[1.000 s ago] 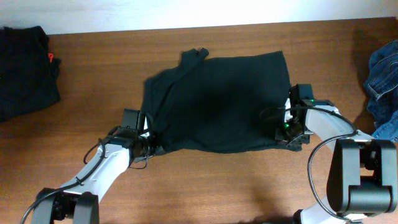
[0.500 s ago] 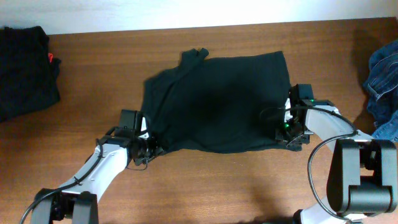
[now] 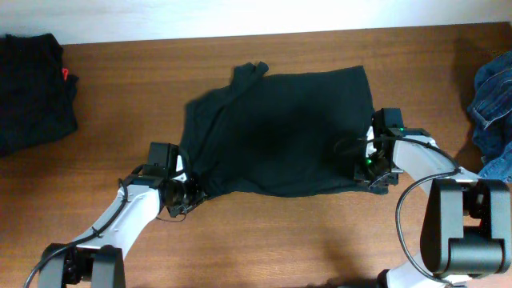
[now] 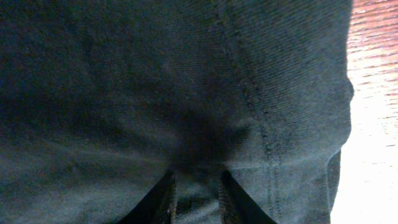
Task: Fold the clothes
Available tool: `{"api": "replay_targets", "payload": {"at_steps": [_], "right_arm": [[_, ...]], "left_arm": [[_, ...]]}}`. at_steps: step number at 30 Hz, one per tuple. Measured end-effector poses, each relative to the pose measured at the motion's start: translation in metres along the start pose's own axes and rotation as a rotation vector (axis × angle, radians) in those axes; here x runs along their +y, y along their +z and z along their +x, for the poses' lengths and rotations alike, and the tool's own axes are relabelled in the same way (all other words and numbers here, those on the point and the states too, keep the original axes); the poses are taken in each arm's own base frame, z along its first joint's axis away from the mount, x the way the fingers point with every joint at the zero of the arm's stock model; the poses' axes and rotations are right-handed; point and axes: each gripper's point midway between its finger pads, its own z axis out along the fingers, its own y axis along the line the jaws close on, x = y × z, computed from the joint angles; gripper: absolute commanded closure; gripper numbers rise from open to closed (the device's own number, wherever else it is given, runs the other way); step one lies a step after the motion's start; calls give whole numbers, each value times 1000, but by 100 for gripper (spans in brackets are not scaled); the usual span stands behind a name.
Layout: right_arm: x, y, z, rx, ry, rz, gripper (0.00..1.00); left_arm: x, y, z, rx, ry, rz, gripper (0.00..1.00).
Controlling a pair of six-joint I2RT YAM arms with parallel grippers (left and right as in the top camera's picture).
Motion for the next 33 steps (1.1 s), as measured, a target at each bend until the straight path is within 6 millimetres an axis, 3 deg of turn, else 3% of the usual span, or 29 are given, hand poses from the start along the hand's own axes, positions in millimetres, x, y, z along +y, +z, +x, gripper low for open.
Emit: {"api": "replay_targets", "payload": {"at_steps": [5, 21, 30, 33], "right_arm": [[0, 0, 0, 0, 0, 0, 72], [0, 0, 0, 0, 0, 0, 72], [0, 0, 0, 0, 0, 0, 72], [0, 0, 0, 0, 0, 0, 72]], "left_arm": [[0, 0, 0, -2, 0, -2, 68], [2, 0, -12, -56, -31, -20, 67], [2, 0, -12, -58, -44, -18, 69], [2, 0, -12, -58, -49, -17, 78]]}}
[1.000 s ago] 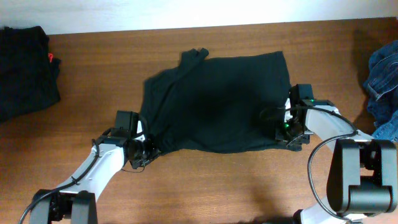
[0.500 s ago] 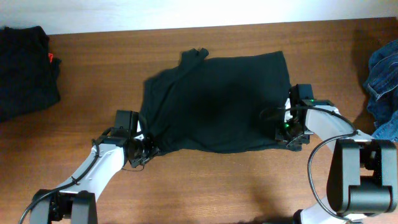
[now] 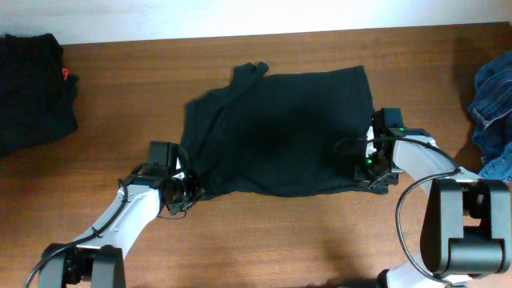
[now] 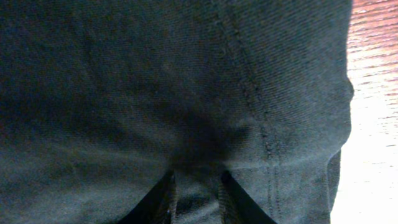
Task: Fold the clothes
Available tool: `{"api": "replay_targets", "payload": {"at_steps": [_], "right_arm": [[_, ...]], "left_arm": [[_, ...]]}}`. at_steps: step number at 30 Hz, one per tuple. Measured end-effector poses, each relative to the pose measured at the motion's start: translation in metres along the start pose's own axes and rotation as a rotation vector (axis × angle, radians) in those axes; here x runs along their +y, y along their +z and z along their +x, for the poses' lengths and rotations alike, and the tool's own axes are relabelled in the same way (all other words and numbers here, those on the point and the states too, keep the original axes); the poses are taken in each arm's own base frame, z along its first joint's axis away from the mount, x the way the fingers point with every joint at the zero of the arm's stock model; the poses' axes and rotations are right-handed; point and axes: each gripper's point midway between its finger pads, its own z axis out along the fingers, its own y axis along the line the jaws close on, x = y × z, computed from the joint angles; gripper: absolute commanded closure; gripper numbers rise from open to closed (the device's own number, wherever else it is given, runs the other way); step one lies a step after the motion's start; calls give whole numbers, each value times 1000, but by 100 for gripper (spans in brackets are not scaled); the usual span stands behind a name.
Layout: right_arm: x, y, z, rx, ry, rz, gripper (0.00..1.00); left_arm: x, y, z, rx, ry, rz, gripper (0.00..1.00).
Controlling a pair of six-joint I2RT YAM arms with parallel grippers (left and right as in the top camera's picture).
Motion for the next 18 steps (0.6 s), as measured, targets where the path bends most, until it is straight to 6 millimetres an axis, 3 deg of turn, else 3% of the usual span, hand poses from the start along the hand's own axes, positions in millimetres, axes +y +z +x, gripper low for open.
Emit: {"api": "replay_targets", "payload": {"at_steps": [7, 10, 16, 18], "right_arm": [[0, 0, 0, 0, 0, 0, 72], [0, 0, 0, 0, 0, 0, 72], [0, 0, 0, 0, 0, 0, 72], [0, 0, 0, 0, 0, 0, 73]], "left_arm": [[0, 0, 0, 1, -1, 1, 77], [-1, 0, 1, 3, -1, 3, 71], [-2, 0, 2, 7, -1, 6, 72], [-3, 1, 3, 9, 2, 7, 77]]}}
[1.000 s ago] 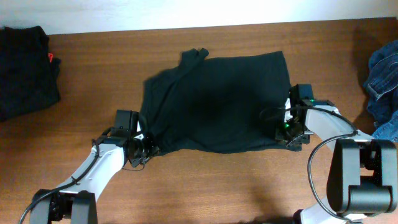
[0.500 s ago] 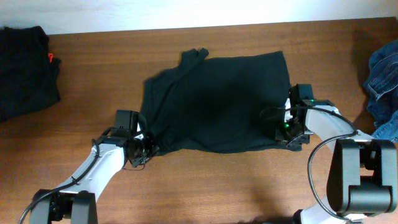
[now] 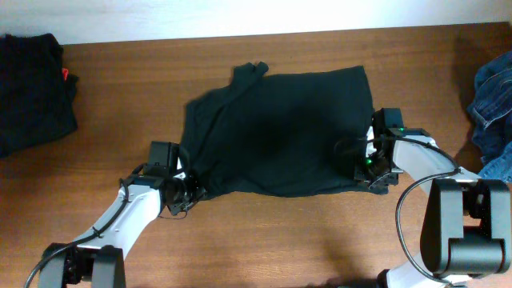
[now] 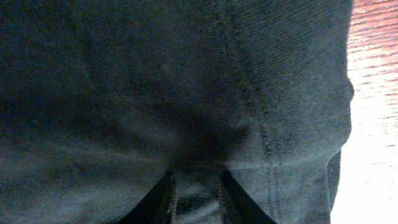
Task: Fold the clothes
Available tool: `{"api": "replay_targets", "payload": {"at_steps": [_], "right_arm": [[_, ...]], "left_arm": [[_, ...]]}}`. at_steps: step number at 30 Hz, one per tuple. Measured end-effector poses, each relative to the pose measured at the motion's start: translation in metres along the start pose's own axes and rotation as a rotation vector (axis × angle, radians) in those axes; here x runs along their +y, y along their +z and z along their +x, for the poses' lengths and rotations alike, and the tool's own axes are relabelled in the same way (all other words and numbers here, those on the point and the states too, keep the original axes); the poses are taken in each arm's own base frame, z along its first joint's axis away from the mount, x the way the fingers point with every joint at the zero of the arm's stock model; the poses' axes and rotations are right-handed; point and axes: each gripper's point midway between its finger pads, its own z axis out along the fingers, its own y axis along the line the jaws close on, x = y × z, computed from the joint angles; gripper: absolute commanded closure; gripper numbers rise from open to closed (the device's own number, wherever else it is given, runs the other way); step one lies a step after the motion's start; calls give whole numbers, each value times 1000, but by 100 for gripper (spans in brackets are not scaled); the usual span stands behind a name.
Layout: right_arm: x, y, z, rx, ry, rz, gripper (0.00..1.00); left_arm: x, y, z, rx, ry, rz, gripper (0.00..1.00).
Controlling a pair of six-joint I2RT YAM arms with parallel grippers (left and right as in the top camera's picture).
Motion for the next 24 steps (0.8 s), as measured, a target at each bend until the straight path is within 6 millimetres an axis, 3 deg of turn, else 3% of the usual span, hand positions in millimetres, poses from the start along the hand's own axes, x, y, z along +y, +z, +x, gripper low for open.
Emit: {"api": "replay_targets", "payload": {"at_steps": [8, 15, 24], "right_arm": [[0, 0, 0, 0, 0, 0, 72], [0, 0, 0, 0, 0, 0, 72], [0, 0, 0, 0, -1, 0, 72]], "left_arm": [[-6, 1, 0, -6, 13, 11, 99], [-5, 1, 1, -4, 35, 9, 100], [6, -1, 14, 58, 223, -34, 100]]}}
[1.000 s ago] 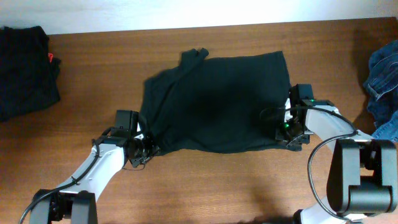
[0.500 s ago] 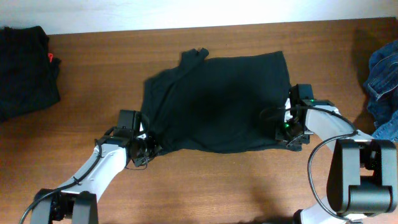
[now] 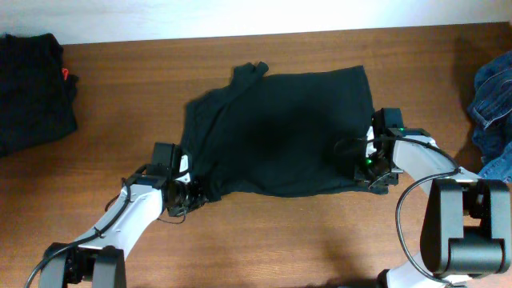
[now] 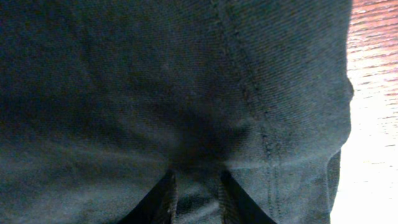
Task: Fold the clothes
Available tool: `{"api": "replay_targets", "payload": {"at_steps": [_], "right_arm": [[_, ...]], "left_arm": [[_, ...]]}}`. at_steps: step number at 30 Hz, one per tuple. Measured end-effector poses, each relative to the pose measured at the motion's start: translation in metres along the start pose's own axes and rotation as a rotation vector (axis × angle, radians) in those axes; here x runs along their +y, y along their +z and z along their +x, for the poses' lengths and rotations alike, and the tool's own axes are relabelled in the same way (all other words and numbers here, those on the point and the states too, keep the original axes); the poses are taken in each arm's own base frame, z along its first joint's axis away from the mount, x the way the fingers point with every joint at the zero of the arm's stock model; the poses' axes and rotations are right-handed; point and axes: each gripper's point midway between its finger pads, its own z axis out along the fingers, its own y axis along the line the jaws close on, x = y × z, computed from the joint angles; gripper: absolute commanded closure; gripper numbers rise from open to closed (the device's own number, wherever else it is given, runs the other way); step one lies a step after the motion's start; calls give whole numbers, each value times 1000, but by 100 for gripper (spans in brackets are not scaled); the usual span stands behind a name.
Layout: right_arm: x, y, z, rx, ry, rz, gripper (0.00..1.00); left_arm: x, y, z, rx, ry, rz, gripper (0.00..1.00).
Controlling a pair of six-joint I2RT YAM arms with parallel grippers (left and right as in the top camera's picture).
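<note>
A dark teal garment point(image 3: 280, 132) lies spread on the brown table point(image 3: 264, 240), with a sleeve folded in along its left side. My right gripper point(image 3: 370, 170) sits at the garment's near right corner. In the right wrist view the cloth point(image 4: 186, 81) fills the frame, with a hem seam running down it. There my right gripper point(image 4: 198, 194) is shut on a fold of the garment. My left gripper point(image 3: 186, 197) is at the garment's near left corner, its fingers dark against the cloth, so their state does not show.
A heap of black clothes point(image 3: 32, 88) lies at the far left of the table. Blue denim point(image 3: 492, 104) hangs over the right edge. Bare wood shows along the near side, in front of the garment.
My left wrist has shifted slightly nearer at the garment's near left corner. The right gripper and the cloth in it look the same.
At every earlier moment my right gripper was shut on the near right corner and my left gripper was at the near left corner. The garment has kept its shape and place. Only the left wrist has shifted a little.
</note>
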Motion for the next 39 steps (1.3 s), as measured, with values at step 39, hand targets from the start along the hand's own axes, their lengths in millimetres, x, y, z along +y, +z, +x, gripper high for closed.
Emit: {"api": "replay_targets", "payload": {"at_steps": [39], "right_arm": [[0, 0, 0, 0, 1, 0, 73]], "left_arm": [[-10, -39, 60, 210, 413, -245, 100]]}}
